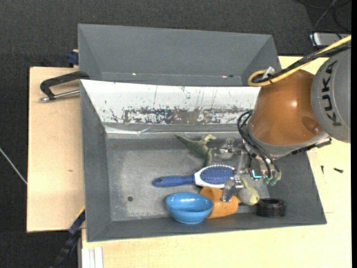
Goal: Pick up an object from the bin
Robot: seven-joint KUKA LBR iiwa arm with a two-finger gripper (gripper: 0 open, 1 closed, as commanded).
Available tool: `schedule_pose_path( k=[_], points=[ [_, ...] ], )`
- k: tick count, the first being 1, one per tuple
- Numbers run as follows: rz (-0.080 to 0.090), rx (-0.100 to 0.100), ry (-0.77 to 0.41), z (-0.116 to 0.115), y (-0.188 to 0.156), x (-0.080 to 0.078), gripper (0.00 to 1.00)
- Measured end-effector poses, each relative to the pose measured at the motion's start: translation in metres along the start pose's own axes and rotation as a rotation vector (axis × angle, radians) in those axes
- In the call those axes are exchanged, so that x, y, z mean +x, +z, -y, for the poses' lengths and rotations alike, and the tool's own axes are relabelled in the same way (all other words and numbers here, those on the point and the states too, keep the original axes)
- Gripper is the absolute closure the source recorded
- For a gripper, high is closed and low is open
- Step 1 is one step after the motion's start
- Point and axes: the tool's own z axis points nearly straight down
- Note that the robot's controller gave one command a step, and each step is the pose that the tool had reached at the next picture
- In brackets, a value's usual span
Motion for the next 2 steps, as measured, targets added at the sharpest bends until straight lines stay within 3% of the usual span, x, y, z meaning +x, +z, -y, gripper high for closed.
schedule_pose_path(
  k=[1, 2],
  points=[
    [0.016, 0.001, -0.067, 0.013, 0.055, -0.027, 0.00],
    [0.014, -0.002, 0.037, 0.015, 0.085, -0.046, 0.00]
  ],
)
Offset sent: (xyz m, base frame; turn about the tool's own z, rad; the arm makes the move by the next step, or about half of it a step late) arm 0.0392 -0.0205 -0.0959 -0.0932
